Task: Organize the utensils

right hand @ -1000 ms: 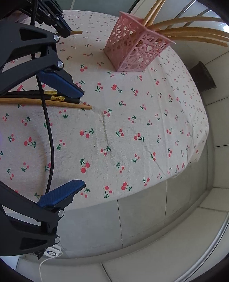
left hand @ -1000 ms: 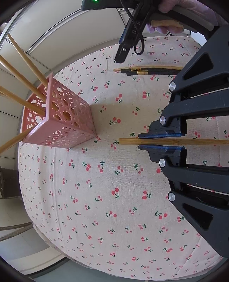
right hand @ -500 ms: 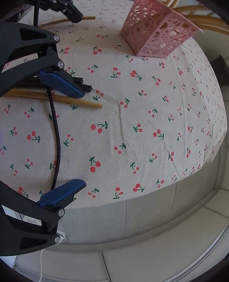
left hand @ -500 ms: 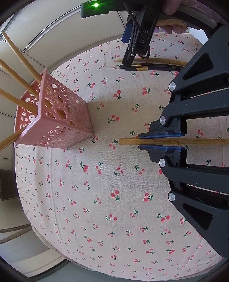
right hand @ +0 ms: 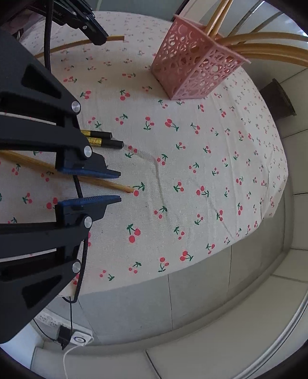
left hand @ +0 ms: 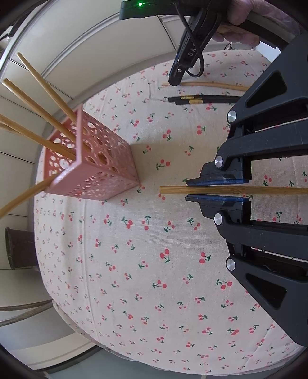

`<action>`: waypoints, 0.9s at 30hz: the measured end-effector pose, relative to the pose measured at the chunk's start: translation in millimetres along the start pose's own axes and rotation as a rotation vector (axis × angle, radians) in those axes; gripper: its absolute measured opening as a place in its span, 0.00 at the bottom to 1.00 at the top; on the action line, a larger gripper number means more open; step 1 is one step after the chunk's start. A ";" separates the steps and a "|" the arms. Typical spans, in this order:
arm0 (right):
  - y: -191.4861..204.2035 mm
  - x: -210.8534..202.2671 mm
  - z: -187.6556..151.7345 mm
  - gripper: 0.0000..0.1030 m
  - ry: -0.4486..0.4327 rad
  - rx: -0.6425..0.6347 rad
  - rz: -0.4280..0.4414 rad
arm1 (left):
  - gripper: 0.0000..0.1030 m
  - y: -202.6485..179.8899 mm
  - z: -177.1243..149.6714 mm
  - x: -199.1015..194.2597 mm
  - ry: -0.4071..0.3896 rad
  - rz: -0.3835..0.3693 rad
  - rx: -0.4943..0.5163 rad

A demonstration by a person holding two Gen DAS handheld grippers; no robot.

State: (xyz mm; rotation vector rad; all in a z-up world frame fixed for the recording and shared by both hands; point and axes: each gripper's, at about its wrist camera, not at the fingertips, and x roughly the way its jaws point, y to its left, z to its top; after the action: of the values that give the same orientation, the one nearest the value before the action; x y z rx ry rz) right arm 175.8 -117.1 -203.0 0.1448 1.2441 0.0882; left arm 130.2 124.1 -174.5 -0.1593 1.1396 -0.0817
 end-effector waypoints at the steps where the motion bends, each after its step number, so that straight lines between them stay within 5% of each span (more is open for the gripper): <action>1: -2.5 -5.9 -1.9 0.14 -0.010 0.008 0.026 | 0.06 1.1 0.2 -1.6 -0.004 -0.005 -0.003; 4: -15.2 -7.0 -7.7 0.23 0.034 0.095 0.131 | 0.06 5.5 0.1 -1.1 0.004 -0.019 -0.027; 5: -21.1 -6.4 -7.5 0.44 0.040 0.143 0.120 | 0.06 6.7 0.1 -0.6 0.008 -0.020 -0.034; 6: -22.8 -7.1 -7.1 0.53 0.029 0.159 0.108 | 0.06 6.8 0.5 0.4 0.012 -0.019 -0.039; 15: -11.2 19.2 9.9 0.54 0.071 0.156 0.100 | 0.07 6.1 2.0 3.5 0.029 -0.016 -0.033; 18: 4.3 23.0 9.2 0.76 0.037 0.109 0.062 | 0.07 5.9 1.6 6.7 0.039 -0.010 -0.029; 23: 31.2 30.1 4.1 0.74 0.015 -0.031 -0.068 | 0.07 10.4 2.5 9.5 0.051 -0.001 -0.046; 27: 24.6 24.6 6.2 0.49 -0.002 0.002 -0.074 | 0.07 17.3 5.0 8.5 0.051 -0.010 -0.074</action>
State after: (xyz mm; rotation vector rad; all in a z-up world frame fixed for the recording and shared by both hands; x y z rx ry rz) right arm 189.8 -89.6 -220.2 0.1002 1.2461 0.0233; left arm 138.0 140.4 -183.0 -0.2301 1.1938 -0.0523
